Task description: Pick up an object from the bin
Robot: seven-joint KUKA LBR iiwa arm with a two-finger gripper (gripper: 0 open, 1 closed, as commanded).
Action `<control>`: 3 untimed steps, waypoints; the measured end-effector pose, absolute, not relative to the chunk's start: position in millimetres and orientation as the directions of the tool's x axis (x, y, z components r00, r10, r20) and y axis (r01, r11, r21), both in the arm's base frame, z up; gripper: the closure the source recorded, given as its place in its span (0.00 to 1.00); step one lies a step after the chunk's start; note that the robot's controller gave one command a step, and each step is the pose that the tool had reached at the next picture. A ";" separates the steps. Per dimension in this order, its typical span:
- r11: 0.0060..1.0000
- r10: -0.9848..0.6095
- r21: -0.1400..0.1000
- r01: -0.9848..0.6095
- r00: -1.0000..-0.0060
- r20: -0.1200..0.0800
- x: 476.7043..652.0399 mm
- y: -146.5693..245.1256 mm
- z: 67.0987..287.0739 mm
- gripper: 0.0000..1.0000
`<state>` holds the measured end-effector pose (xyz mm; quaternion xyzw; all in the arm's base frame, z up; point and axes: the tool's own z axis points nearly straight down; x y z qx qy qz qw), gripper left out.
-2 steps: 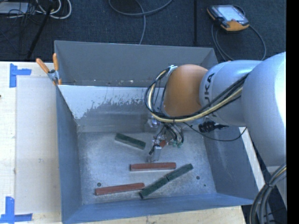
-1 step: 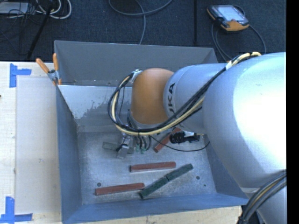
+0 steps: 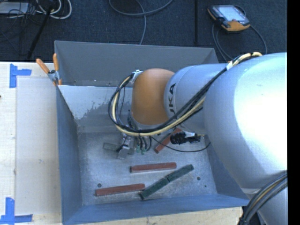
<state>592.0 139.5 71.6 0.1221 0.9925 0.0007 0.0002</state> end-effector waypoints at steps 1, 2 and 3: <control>0.962 0.271 0.000 0.271 -0.962 -0.001 612.8 120.1 190.3 1.00; 0.963 0.270 0.000 0.270 -0.963 -0.001 612.7 120.3 190.3 1.00; 0.981 0.196 -0.003 0.196 -0.981 0.006 610.0 114.5 206.2 1.00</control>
Offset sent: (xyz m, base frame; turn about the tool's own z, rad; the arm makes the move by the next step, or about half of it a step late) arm 0.0000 0.0000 0.0000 0.0000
